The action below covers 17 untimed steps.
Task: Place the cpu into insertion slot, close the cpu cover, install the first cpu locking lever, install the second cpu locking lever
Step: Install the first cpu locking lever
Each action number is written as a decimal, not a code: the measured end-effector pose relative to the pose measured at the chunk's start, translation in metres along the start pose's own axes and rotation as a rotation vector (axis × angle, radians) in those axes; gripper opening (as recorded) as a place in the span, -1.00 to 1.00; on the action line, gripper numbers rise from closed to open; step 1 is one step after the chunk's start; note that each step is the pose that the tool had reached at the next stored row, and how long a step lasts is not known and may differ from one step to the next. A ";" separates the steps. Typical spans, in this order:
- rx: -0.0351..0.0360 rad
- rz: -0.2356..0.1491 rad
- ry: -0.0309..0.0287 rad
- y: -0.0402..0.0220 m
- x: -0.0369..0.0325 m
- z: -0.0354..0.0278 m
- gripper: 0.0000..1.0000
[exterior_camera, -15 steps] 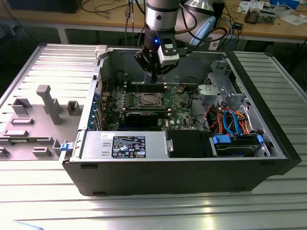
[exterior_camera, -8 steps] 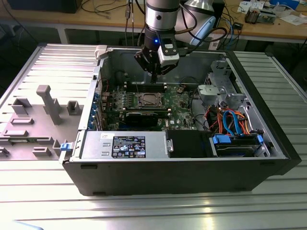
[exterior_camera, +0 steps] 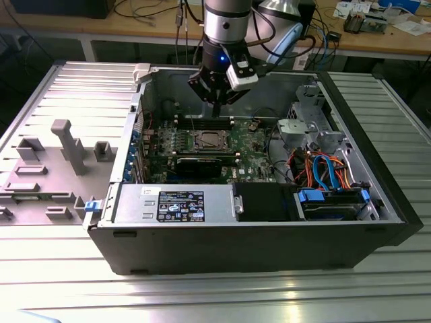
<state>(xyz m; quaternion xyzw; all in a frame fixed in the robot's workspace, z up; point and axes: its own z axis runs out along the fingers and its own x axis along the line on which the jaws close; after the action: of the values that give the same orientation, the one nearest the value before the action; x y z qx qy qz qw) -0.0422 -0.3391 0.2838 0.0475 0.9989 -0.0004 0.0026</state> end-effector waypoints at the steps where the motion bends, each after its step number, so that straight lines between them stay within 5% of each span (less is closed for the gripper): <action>1: -0.0017 -0.002 -0.0181 0.0000 0.0001 0.0002 -0.79; 2: -0.0035 -0.008 -0.0232 0.0000 0.0003 0.0006 -0.79; 6: -0.0057 -0.107 -0.0231 0.0000 0.0004 0.0021 -0.79; 17: -0.0059 -0.112 -0.0231 0.0000 0.0004 0.0022 -0.79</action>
<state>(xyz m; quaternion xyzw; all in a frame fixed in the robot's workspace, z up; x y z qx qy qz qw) -0.0426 -0.3391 0.2816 -0.0084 0.9999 0.0019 0.0143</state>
